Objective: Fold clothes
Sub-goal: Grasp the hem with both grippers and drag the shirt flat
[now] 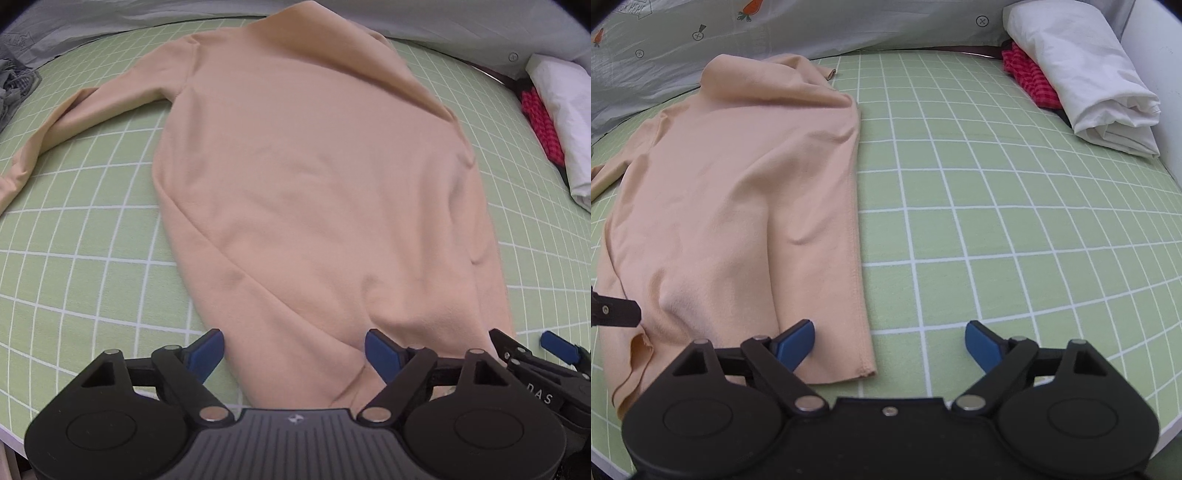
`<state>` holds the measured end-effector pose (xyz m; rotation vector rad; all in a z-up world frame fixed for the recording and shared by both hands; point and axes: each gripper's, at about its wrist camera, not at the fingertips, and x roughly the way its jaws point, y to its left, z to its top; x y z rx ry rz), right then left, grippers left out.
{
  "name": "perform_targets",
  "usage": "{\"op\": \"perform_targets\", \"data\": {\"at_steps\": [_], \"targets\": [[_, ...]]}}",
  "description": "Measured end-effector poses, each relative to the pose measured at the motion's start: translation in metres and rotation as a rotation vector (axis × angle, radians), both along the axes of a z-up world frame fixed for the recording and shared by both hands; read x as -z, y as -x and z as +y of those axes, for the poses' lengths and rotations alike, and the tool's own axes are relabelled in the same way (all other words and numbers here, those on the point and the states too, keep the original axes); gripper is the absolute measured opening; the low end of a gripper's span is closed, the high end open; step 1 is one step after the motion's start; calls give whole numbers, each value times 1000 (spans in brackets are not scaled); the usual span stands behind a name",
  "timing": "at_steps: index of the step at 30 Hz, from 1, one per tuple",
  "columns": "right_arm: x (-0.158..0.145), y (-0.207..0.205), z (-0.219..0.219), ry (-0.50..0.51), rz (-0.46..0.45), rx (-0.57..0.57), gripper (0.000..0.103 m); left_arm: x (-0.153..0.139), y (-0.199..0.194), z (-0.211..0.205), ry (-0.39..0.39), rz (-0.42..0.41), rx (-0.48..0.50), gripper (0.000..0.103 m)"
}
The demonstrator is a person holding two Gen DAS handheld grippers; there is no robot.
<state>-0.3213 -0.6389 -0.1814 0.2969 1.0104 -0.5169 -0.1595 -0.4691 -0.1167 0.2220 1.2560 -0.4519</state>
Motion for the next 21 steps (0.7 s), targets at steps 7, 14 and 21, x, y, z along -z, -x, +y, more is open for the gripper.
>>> {"op": "perform_targets", "data": {"at_steps": [7,14,21], "targets": [[1,-4,2,-6,-10,-33,88,-1,7,25,-13,-15,-50,41],[-3,-2,13,-1,-41,-112,59,-3,11,54,-17,-30,-117,6],[-7,2,43,56,19,-241,5,-11,17,117,-33,-29,-266,2]]}}
